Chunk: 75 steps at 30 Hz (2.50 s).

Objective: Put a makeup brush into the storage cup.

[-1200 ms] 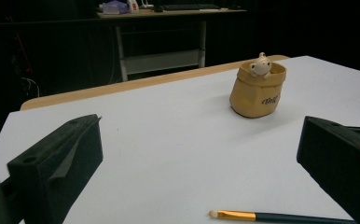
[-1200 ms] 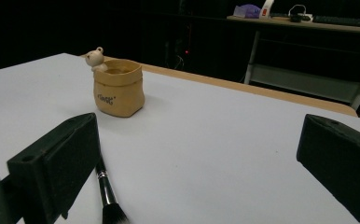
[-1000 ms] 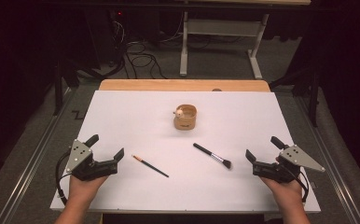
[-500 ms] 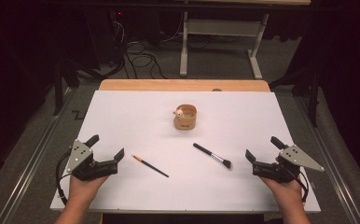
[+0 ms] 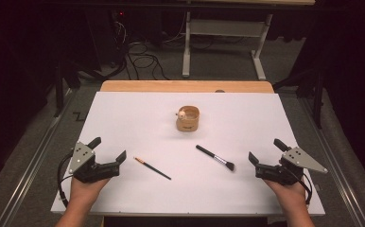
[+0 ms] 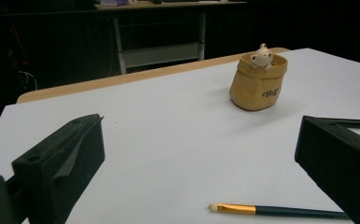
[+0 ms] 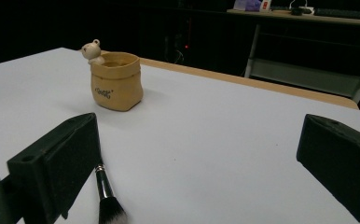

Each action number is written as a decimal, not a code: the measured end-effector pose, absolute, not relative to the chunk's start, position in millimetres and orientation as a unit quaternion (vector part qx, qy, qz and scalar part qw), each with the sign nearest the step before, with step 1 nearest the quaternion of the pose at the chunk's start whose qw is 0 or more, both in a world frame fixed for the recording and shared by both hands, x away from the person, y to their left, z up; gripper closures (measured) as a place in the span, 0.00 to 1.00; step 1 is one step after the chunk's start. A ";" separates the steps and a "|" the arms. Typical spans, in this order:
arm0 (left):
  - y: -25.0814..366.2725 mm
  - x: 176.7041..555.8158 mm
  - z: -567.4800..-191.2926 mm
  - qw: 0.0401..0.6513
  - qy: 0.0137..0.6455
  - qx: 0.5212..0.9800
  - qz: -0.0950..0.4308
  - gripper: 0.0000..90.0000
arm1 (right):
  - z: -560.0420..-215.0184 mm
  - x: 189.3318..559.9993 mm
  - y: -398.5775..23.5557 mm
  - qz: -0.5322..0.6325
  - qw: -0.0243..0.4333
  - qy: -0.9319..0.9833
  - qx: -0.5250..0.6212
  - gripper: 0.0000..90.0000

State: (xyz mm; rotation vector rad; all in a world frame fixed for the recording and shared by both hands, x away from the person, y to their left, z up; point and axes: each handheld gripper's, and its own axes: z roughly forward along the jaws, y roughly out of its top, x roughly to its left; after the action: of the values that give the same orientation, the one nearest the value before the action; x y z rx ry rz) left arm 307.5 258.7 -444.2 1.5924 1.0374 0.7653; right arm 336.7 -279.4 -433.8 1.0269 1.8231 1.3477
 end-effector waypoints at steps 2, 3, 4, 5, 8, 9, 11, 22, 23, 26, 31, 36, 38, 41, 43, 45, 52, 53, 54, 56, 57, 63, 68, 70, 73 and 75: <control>258.8 308.1 -444.9 0.517 0.433 0.667 0.317 0.03 | -434.3 337.1 -279.4 0.512 0.318 0.695 0.392 0.00; 258.8 308.1 -444.9 0.517 0.433 0.667 0.317 0.03 | -434.3 337.1 -279.4 0.512 0.318 0.695 0.392 0.00; 258.5 308.5 -445.4 0.517 0.434 0.667 0.316 0.03 | -435.2 337.7 -279.5 0.511 0.317 0.697 0.392 0.00; 258.7 308.7 -445.5 0.515 0.434 0.669 0.315 0.03 | -435.2 337.7 -279.5 0.511 0.317 0.697 0.392 0.00; 258.4 309.7 -446.9 0.513 0.436 0.670 0.312 0.03 | -435.5 338.0 -279.8 0.513 0.316 0.696 0.392 0.00; 258.4 309.7 -446.9 0.513 0.436 0.670 0.312 0.03 | -435.5 338.0 -279.8 0.513 0.316 0.696 0.392 0.00; 258.9 310.3 -447.5 0.510 0.437 0.673 0.311 0.03 | -435.8 337.9 -279.5 0.511 0.316 0.696 0.394 0.00; 259.5 314.8 -452.8 0.493 0.447 0.683 0.302 0.04 | -438.1 339.8 -277.6 0.509 0.312 0.701 0.390 0.00; 259.5 314.8 -452.8 0.493 0.447 0.683 0.302 0.04 | -438.1 339.8 -277.6 0.509 0.312 0.701 0.390 0.00; 259.4 316.1 -454.3 0.486 0.449 0.687 0.300 0.04 | -439.1 341.0 -276.4 0.509 0.309 0.703 0.389 0.00; 260.2 318.0 -455.9 0.477 0.456 0.690 0.298 0.04 | -439.9 341.0 -275.4 0.506 0.308 0.704 0.392 0.00; 261.9 320.1 -457.7 0.464 0.468 0.693 0.292 0.04 | -440.1 341.3 -275.2 0.506 0.308 0.705 0.389 0.00; 262.5 321.5 -458.9 0.458 0.475 0.694 0.289 0.04 | -440.1 341.4 -275.0 0.506 0.309 0.705 0.390 0.00; 264.1 323.2 -460.7 0.450 0.480 0.697 0.285 0.04 | -440.2 341.4 -274.8 0.506 0.309 0.705 0.389 0.00; 264.0 323.3 -461.0 0.449 0.482 0.698 0.281 0.04 | -440.2 341.4 -274.9 0.506 0.308 0.706 0.389 0.00; 263.9 323.8 -461.5 0.446 0.485 0.698 0.280 0.04 | -440.4 341.5 -274.6 0.505 0.308 0.706 0.389 0.00; 264.0 327.5 -465.7 0.424 0.498 0.708 0.266 0.04 | -441.4 342.5 -272.2 0.504 0.307 0.709 0.386 0.00; 263.9 327.9 -466.3 0.420 0.500 0.710 0.264 0.04 | -441.6 342.5 -271.6 0.502 0.307 0.710 0.386 0.00; 264.0 328.8 -467.4 0.412 0.504 0.713 0.262 0.04 | -441.9 342.7 -270.7 0.501 0.307 0.712 0.383 0.00; 263.8 329.2 -467.9 0.409 0.506 0.713 0.262 0.04 | -442.0 342.9 -270.2 0.501 0.307 0.713 0.383 0.00; 263.8 329.5 -468.2 0.407 0.508 0.713 0.261 0.04 | -442.0 342.9 -270.2 0.501 0.307 0.713 0.383 0.00; 263.1 331.4 -470.7 0.387 0.511 0.724 0.254 0.04 | -442.7 342.4 -269.7 0.499 0.305 0.713 0.387 0.00; 262.4 332.5 -472.1 0.382 0.514 0.727 0.248 0.05 | -442.9 342.7 -268.8 0.499 0.306 0.715 0.382 0.00; 262.4 332.8 -472.7 0.378 0.515 0.729 0.247 0.05 | -443.0 342.6 -268.5 0.499 0.305 0.715 0.383 0.00; 261.5 334.4 -475.0 0.365 0.517 0.736 0.240 0.05 | -443.5 343.1 -267.5 0.498 0.304 0.717 0.381 0.00; 261.3 334.7 -475.3 0.364 0.517 0.737 0.238 0.05 | -443.7 343.3 -267.4 0.498 0.304 0.718 0.380 0.00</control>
State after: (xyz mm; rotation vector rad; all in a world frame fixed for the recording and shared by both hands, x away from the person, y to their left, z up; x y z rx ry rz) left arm 334.7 261.3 -475.3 1.8980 1.3308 0.6119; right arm 343.3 -267.4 -443.7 1.0063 1.9007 1.3199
